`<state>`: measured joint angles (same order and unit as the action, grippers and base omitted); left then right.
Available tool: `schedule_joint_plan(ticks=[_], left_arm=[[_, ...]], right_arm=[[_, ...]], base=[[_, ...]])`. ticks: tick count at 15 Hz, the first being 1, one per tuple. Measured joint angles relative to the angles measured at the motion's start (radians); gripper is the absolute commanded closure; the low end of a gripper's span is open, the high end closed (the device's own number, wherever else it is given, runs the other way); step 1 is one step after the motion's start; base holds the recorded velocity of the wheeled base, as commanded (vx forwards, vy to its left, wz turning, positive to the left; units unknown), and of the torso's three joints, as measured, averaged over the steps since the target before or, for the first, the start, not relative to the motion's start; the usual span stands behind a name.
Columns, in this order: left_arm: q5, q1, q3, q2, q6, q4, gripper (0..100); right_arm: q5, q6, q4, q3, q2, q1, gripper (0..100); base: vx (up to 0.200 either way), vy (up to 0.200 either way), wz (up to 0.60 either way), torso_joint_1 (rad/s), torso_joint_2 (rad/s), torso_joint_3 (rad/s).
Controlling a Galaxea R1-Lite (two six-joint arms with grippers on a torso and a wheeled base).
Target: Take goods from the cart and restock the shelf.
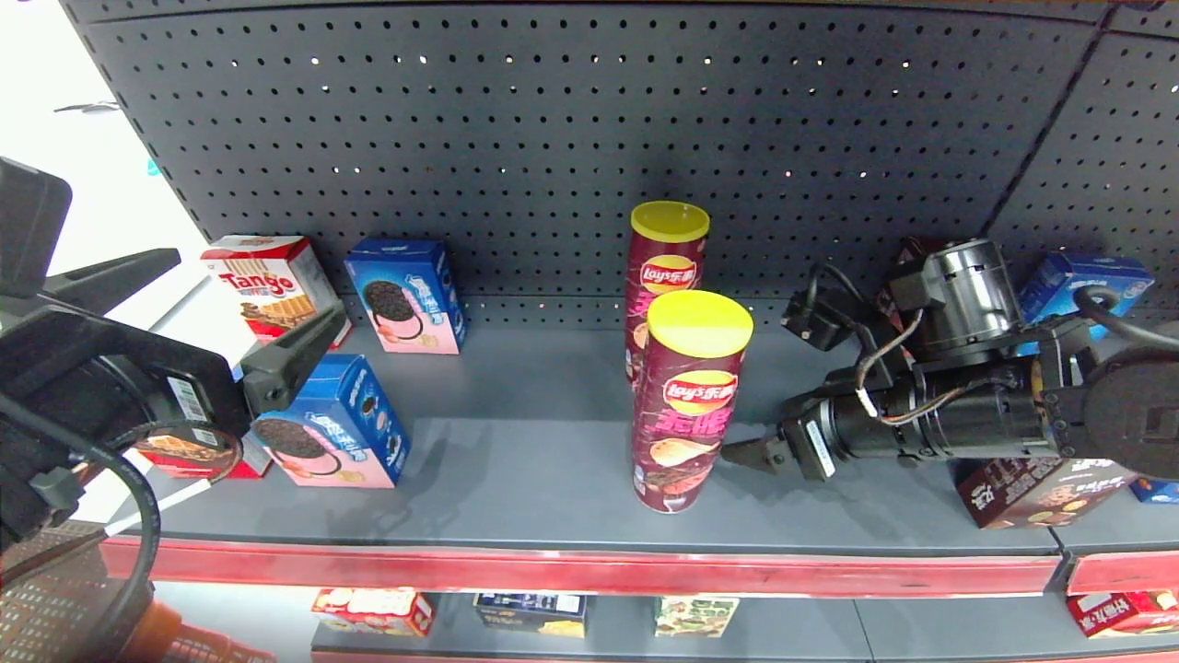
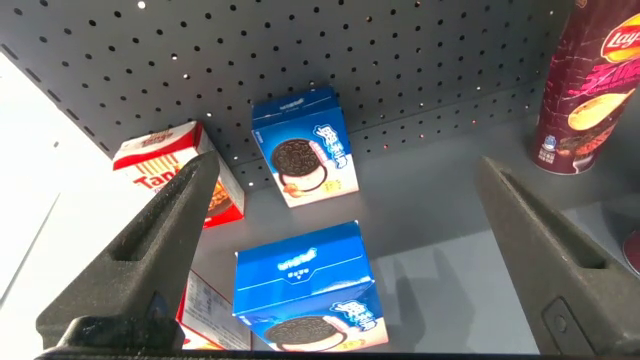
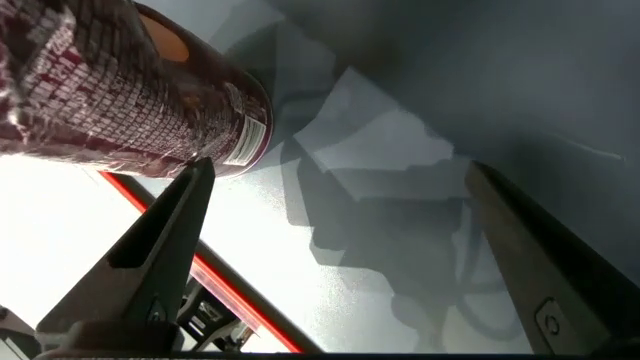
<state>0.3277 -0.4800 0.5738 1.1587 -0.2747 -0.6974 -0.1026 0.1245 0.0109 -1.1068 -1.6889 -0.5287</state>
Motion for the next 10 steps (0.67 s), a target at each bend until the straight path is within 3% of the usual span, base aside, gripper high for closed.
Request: schedule_joint_plan(ticks=[10], left_arm=[[-0.001,0.000,0.002,-0.002,0.000,-0.001,0]], right_arm=[[-0.001,-0.001,-0.001,-0.001,-0.010,-0.004,0]], base=[[0.000,0.000,0.00,0.000,0.00,0.000]])
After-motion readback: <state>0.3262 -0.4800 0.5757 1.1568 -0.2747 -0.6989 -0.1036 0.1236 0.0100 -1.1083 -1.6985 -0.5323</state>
